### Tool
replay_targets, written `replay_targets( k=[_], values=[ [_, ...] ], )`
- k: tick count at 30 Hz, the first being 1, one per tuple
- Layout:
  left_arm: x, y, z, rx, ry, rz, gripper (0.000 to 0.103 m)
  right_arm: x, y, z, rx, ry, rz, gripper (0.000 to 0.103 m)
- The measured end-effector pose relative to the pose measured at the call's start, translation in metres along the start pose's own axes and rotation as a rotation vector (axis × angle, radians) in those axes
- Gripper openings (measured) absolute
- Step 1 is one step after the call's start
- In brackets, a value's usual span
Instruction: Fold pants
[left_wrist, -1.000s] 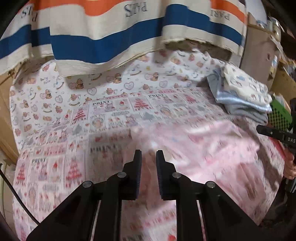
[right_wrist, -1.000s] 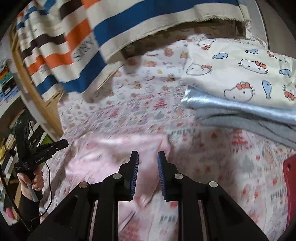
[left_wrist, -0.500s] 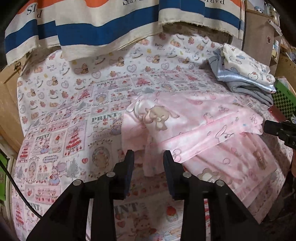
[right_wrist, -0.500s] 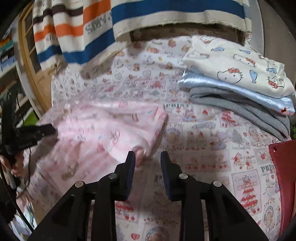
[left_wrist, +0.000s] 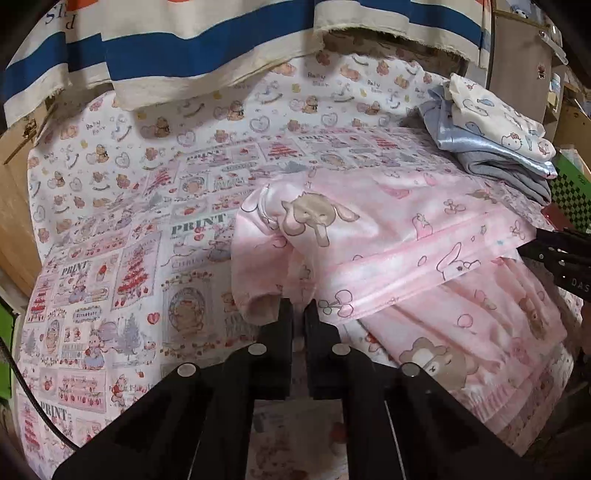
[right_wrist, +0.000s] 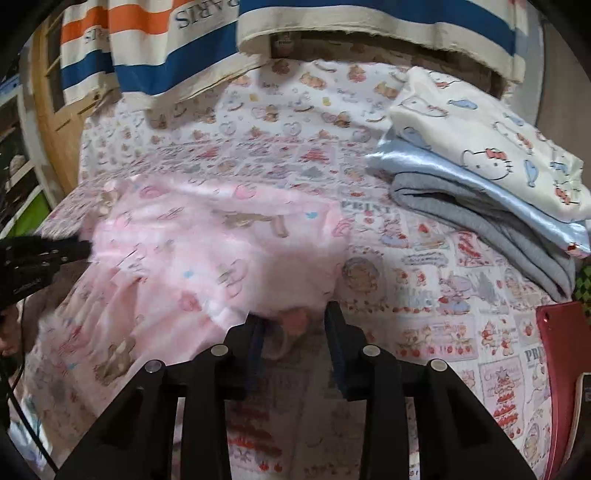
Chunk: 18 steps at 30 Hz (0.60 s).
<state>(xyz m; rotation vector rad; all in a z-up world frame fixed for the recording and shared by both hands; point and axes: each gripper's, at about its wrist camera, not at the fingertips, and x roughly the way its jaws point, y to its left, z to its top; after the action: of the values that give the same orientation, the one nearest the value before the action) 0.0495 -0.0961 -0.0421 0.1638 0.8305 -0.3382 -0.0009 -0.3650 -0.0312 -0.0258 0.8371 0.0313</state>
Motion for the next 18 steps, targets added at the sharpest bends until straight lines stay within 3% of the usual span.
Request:
replay_targets(
  k=[2, 16, 18],
  values=[
    [-0.003, 0.001, 0.001, 0.003, -0.023, 0.013, 0.005, -0.004, 0.001, -0.001, -0.007, -0.016, -0.035, 0.005],
    [-0.014, -0.001, -0.01, 0.016, -0.026, 0.018, 0.008, -0.029, 0.009, -0.022, -0.022, -0.041, -0.039, 0.005],
    [-0.022, -0.003, -0.015, 0.028, -0.037, 0.007, 0.009, -0.035, 0.006, -0.027, -0.015, -0.05, -0.014, 0.01]
  ],
)
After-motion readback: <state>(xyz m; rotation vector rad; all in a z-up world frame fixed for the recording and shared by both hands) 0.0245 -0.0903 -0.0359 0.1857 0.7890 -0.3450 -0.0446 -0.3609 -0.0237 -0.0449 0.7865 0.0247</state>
